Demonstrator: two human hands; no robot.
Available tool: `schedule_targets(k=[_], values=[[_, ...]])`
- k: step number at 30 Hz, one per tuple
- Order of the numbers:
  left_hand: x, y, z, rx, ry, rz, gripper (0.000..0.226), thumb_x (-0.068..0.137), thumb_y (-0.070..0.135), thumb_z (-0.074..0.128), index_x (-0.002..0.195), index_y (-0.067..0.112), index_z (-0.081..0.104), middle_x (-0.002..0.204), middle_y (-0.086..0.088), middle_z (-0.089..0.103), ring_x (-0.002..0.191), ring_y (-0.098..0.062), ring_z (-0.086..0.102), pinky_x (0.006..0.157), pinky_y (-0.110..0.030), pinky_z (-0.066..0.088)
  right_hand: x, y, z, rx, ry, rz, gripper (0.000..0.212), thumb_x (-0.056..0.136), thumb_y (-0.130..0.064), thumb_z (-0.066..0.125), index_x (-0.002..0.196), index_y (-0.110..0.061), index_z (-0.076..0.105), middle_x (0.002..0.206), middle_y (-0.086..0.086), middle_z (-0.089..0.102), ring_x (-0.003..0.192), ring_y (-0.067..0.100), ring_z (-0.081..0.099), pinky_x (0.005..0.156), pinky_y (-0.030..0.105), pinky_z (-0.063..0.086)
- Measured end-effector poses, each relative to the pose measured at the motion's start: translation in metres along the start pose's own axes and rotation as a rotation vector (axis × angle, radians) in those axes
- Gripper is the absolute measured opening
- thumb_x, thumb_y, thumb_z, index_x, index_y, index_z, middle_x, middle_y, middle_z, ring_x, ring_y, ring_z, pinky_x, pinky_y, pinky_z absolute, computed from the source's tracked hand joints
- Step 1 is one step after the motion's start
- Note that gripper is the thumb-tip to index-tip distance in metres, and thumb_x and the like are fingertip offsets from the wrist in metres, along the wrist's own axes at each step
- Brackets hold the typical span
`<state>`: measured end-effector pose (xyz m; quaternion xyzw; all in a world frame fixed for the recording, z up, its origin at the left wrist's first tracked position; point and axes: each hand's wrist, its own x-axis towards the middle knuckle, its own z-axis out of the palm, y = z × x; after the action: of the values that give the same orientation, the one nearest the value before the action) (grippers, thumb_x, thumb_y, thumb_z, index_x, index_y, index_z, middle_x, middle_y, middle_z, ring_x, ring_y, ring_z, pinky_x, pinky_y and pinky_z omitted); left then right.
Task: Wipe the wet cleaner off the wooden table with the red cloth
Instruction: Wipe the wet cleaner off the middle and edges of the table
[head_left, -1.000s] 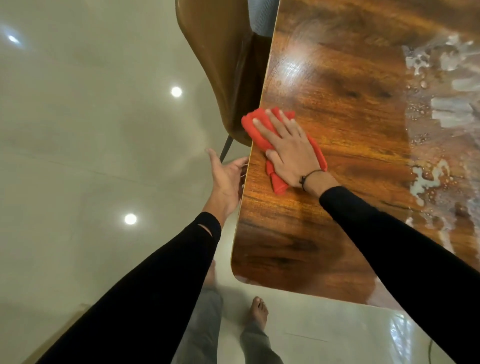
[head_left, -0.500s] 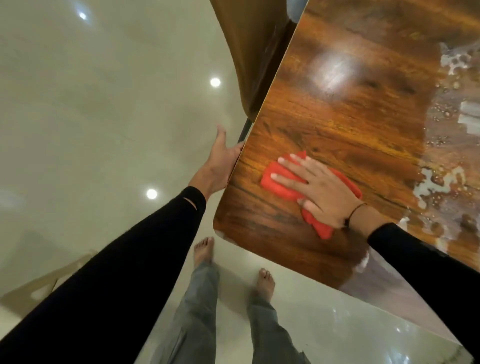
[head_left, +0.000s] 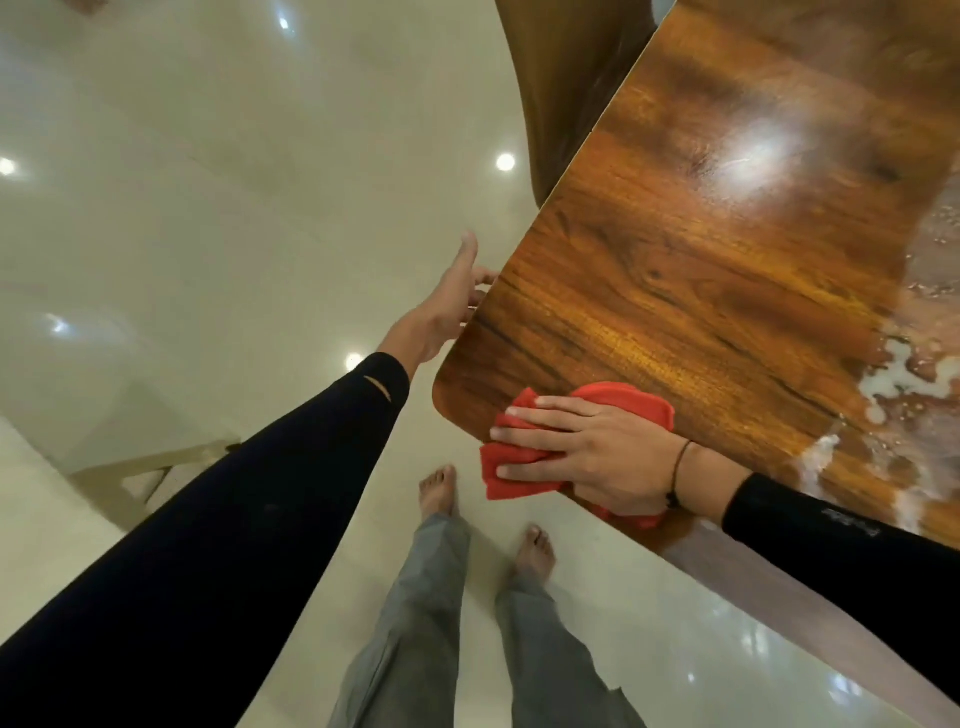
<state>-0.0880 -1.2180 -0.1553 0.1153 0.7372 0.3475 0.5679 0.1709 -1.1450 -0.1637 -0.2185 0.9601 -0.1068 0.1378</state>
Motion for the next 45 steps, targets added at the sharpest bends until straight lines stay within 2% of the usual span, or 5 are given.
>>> schedule_targets(k=[11, 18, 25, 33, 45], values=[[-0.006, -0.034, 0.037, 0.279, 0.392, 0.290, 0.084, 0.106, 0.077, 0.005, 0.134, 0.028, 0.066, 0.131, -0.002, 0.071, 0.121, -0.027, 0.065, 0.118, -0.053, 0.041, -0.002, 0.007, -0.005, 0.148, 0.338, 1.215, 0.076, 0.110, -0.049, 0.036, 0.179, -0.032, 0.011, 0.187, 0.010, 0.007, 0.173, 0.036, 0.006, 0.140, 0.058, 0.006], [-0.009, -0.044, 0.055, 0.768, 0.711, 0.595, 0.054, 0.114, 0.047, 0.036, 0.156, 0.015, 0.047, 0.152, -0.015, 0.052, 0.136, -0.033, 0.054, 0.111, -0.048, 0.043, -0.011, -0.069, 0.029, 0.130, 0.303, 0.953, 0.078, 0.108, -0.041, 0.043, 0.179, -0.033, 0.012, 0.187, 0.008, 0.005, 0.173, 0.034, 0.002, 0.140, 0.056, 0.007], [-0.037, -0.037, 0.129, 1.097, 0.215, 1.090, 0.046, 0.112, 0.026, 0.048, 0.155, 0.012, 0.053, 0.160, -0.016, 0.050, 0.146, -0.032, 0.050, 0.121, -0.048, 0.041, -0.126, -0.090, 0.048, 0.195, 0.313, 1.339, 0.077, 0.106, -0.044, 0.035, 0.179, -0.036, 0.009, 0.188, 0.001, 0.001, 0.174, 0.027, -0.001, 0.139, 0.060, 0.009], [-0.025, -0.041, 0.152, 1.125, 0.243, 1.069, 0.048, 0.114, 0.026, 0.042, 0.159, 0.010, 0.050, 0.164, -0.014, 0.048, 0.149, -0.029, 0.048, 0.126, -0.045, 0.038, -0.123, -0.037, 0.043, 0.214, 0.436, 1.833, 0.078, 0.112, -0.039, 0.044, 0.180, -0.026, 0.008, 0.186, 0.012, 0.005, 0.173, 0.035, 0.001, 0.140, 0.057, 0.002], [-0.040, -0.031, 0.159, 1.196, 0.214, 0.953, 0.053, 0.115, 0.035, 0.041, 0.164, 0.015, 0.044, 0.169, -0.012, 0.041, 0.151, -0.033, 0.043, 0.125, -0.050, 0.035, -0.149, -0.108, 0.072, 0.145, 0.352, 1.490, 0.087, 0.101, -0.046, 0.040, 0.178, -0.040, 0.002, 0.188, -0.002, -0.001, 0.174, 0.028, 0.001, 0.138, 0.063, 0.008]])
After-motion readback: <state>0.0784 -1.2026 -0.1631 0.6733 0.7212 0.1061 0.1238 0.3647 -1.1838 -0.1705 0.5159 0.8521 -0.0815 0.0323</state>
